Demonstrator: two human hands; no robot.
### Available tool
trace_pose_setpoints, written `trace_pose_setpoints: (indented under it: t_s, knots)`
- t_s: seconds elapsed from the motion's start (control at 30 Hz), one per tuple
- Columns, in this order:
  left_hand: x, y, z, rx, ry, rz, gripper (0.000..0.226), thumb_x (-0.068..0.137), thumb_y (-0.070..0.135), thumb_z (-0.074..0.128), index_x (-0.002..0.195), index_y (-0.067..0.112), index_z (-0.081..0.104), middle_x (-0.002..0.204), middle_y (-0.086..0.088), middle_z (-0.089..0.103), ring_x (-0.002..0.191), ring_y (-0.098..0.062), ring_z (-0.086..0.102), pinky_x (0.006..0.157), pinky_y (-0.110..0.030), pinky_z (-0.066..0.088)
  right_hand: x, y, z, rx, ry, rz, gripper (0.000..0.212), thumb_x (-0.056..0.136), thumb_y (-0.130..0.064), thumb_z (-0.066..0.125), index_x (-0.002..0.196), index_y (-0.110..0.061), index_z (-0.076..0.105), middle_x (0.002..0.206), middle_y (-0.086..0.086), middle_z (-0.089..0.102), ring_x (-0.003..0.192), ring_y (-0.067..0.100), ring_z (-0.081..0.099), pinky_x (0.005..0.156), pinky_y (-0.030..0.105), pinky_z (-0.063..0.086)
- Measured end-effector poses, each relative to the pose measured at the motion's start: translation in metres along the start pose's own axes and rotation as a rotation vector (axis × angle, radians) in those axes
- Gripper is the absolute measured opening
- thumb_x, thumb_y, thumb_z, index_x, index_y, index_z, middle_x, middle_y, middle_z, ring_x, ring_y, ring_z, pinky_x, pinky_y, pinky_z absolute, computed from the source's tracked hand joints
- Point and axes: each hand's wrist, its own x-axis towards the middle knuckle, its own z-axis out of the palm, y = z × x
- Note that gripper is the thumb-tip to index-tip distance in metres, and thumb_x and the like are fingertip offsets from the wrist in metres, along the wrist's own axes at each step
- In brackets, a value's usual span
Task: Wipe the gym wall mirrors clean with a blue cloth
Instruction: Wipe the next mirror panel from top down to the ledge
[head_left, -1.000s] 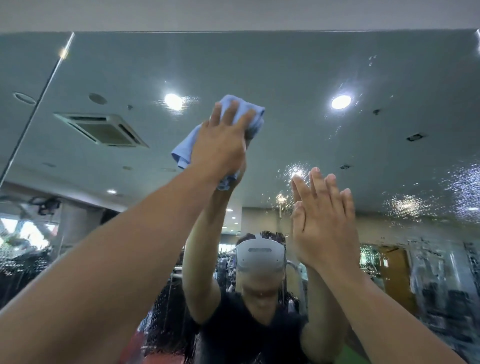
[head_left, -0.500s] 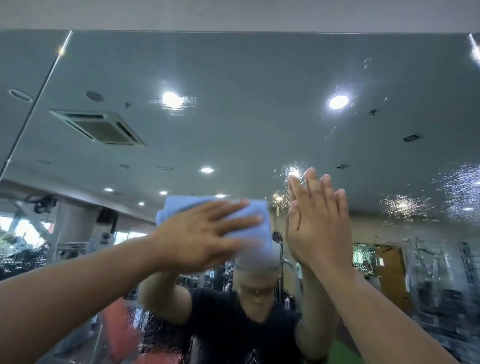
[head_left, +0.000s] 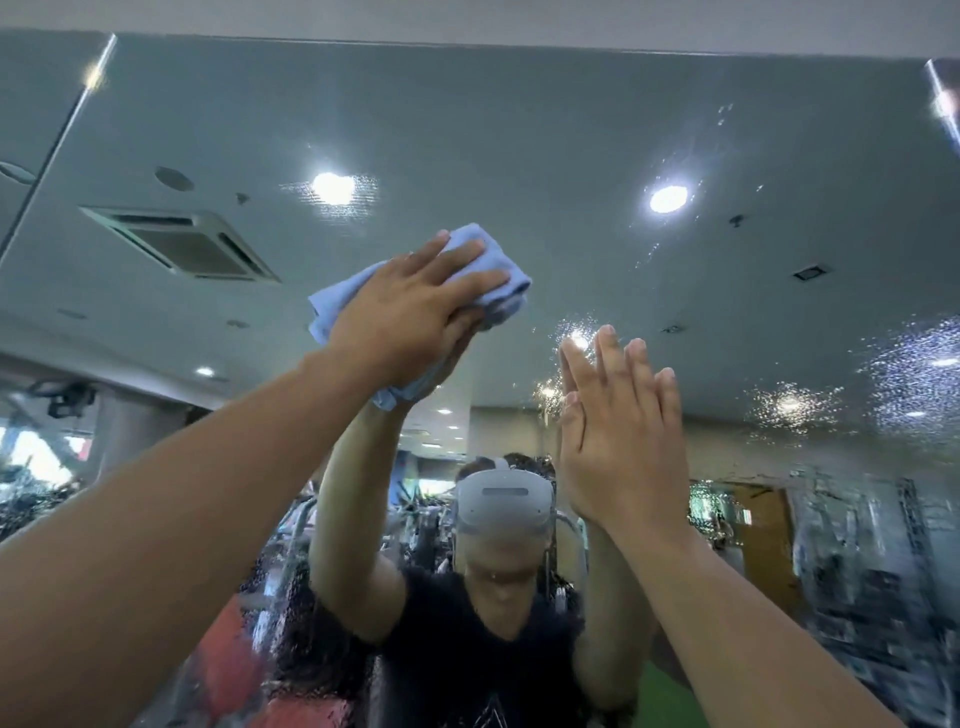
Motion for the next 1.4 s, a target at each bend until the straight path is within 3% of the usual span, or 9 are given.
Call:
trace_pose_setpoints:
  t_s: [0.13, 0.37, 0.47, 0.73, 0.83, 1.0, 1.23, 1.33, 1.4]
  knots:
    - [-0.027, 0.017, 0.002, -0.003, 0.059, 0.074, 0.042, 0.103, 0.04, 0.041, 0.139, 0.029, 0.058, 0.151, -0.006, 0.049, 0.143, -0.036, 0.04, 0.103, -0.052, 0.045, -0.001, -0.001, -0.001, 0.002, -0.005, -0.004, 0.056, 0.106, -0.038, 0.019, 0.162, -0.033, 0.02, 0.172, 0.002, 0.016, 0.159, 0.025, 0.009, 0.127, 0.042, -0.001]
    - [-0.111, 0.047, -0.007, -0.057, -0.072, 0.667, 0.038, 0.108, 0.033, 0.038, 0.14, 0.038, 0.057, 0.156, 0.001, 0.043, 0.147, -0.031, 0.036, 0.116, -0.049, 0.037, -0.001, -0.002, -0.003, 0.023, -0.002, 0.005, 0.057, 0.105, -0.038, 0.019, 0.162, -0.032, 0.023, 0.171, 0.004, 0.018, 0.158, 0.028, 0.012, 0.125, 0.043, 0.0]
    - [-0.102, 0.033, -0.006, -0.045, -0.095, 0.761, 0.035, 0.106, 0.031, 0.046, 0.138, 0.037, 0.06, 0.156, 0.002, 0.044, 0.145, -0.029, 0.04, 0.113, -0.049, 0.04, 0.0, -0.003, -0.003, 0.031, 0.007, 0.007, 0.057, 0.105, -0.037, 0.019, 0.162, -0.031, 0.026, 0.171, 0.004, 0.019, 0.158, 0.029, 0.013, 0.125, 0.043, -0.001]
    - [-0.023, -0.014, -0.006, 0.006, -0.006, 0.242, 0.05, 0.109, 0.048, 0.025, 0.139, 0.028, 0.061, 0.153, -0.004, 0.048, 0.143, -0.036, 0.041, 0.111, -0.05, 0.04, 0.0, -0.004, 0.0, 0.009, 0.007, 0.01, 0.057, 0.105, -0.035, 0.023, 0.162, -0.033, 0.023, 0.171, 0.002, 0.018, 0.158, 0.028, 0.011, 0.126, 0.043, -0.001]
    - [-0.025, -0.007, 0.001, 0.009, 0.069, 0.172, 0.04, 0.107, 0.04, 0.039, 0.136, 0.025, 0.063, 0.151, -0.004, 0.051, 0.141, -0.036, 0.044, 0.106, -0.05, 0.044, 0.0, -0.003, -0.001, 0.001, -0.001, 0.008, 0.057, 0.106, -0.035, 0.021, 0.163, -0.033, 0.021, 0.172, 0.002, 0.016, 0.159, 0.027, 0.008, 0.125, 0.04, -0.005]
    - [-0.052, 0.013, -0.005, 0.009, 0.053, 0.199, 0.038, 0.105, 0.039, 0.043, 0.137, 0.03, 0.061, 0.153, -0.003, 0.048, 0.144, -0.034, 0.041, 0.104, -0.051, 0.045, 0.0, -0.003, 0.0, 0.002, 0.018, 0.006, 0.057, 0.106, -0.035, 0.022, 0.162, -0.032, 0.025, 0.171, 0.003, 0.019, 0.158, 0.029, 0.013, 0.125, 0.041, -0.002]
    - [-0.135, 0.051, -0.006, -0.083, -0.094, 0.655, 0.038, 0.102, 0.034, 0.052, 0.139, 0.039, 0.058, 0.156, 0.002, 0.043, 0.147, -0.03, 0.037, 0.114, -0.05, 0.039, 0.001, -0.004, -0.001, -0.003, -0.007, 0.018, 0.058, 0.106, -0.037, 0.019, 0.163, -0.033, 0.019, 0.172, 0.002, 0.013, 0.159, 0.027, 0.008, 0.126, 0.043, -0.003]
    - [-0.109, 0.039, -0.004, -0.031, -0.09, 0.596, 0.039, 0.105, 0.039, 0.044, 0.143, 0.038, 0.053, 0.157, -0.001, 0.042, 0.146, -0.032, 0.038, 0.114, -0.052, 0.037, 0.0, -0.005, -0.001, 0.001, -0.005, 0.021, 0.057, 0.106, -0.037, 0.02, 0.163, -0.033, 0.019, 0.172, 0.002, 0.013, 0.159, 0.027, 0.007, 0.127, 0.045, -0.001]
    - [-0.082, 0.029, -0.003, -0.006, -0.031, 0.398, 0.04, 0.105, 0.041, 0.039, 0.142, 0.035, 0.053, 0.156, -0.003, 0.044, 0.143, -0.034, 0.041, 0.114, -0.053, 0.036, 0.001, -0.005, -0.001, 0.018, -0.009, 0.023, 0.057, 0.106, -0.036, 0.019, 0.163, -0.033, 0.02, 0.172, 0.002, 0.013, 0.159, 0.027, 0.007, 0.127, 0.044, -0.002]
